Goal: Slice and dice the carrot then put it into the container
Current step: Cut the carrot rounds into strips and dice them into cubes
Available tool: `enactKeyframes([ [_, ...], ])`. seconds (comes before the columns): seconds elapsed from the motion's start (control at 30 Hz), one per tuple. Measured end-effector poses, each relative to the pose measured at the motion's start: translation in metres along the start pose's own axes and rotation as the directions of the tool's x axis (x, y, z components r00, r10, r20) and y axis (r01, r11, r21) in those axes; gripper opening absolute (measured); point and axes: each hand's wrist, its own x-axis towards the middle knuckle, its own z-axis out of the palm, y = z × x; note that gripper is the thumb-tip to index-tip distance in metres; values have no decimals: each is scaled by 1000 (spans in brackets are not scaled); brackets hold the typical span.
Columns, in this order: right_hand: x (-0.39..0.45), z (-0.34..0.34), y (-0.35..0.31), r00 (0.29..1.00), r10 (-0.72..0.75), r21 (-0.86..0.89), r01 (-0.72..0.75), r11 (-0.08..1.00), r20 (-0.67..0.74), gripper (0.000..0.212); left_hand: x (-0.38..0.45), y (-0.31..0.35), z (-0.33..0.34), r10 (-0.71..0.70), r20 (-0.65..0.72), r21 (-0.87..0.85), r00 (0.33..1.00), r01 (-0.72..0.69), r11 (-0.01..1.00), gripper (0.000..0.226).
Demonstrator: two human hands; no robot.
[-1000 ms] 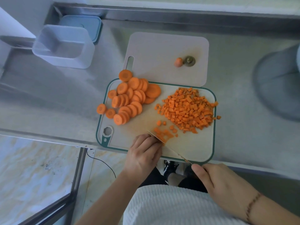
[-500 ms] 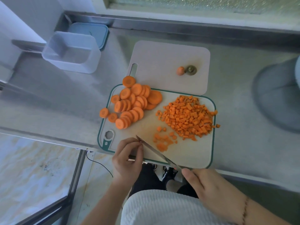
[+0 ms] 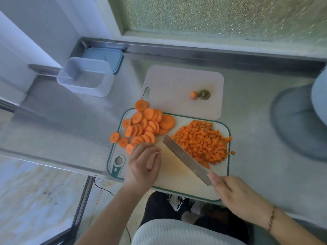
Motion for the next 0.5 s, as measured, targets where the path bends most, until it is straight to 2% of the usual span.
enactKeyframes([
  [0.07,-9,0,2,1000,13,43,-13,999,-15,66,38,-8,7,58,57,127,997,-65,990,15],
  [0.17,-21,1,6,993,58,188,-37,981,-106,83,92,-17,17,83,263,293,961,-161,942,34],
  [0.23,-25,1,15,978,122,294,-69,953,-166,94,119,-18,22,7,471,402,882,-222,889,48],
  [0.3,-25,2,28,961,187,343,-108,933,-204,95,135,-18,26,-82,648,457,757,-301,837,57],
  [0.33,-24,2,32,959,203,352,-124,928,-197,95,140,-19,27,-92,689,458,719,-333,824,58],
  [0.4,-27,3,36,966,192,332,-125,935,-176,88,147,-22,26,-65,722,440,689,-386,811,58],
  [0.47,-28,2,38,948,184,308,-99,946,-261,82,151,-25,23,0,749,420,663,-475,773,58],
  [0.5,-27,1,37,953,174,292,-98,951,-249,81,151,-25,23,30,756,404,654,-501,766,57],
])
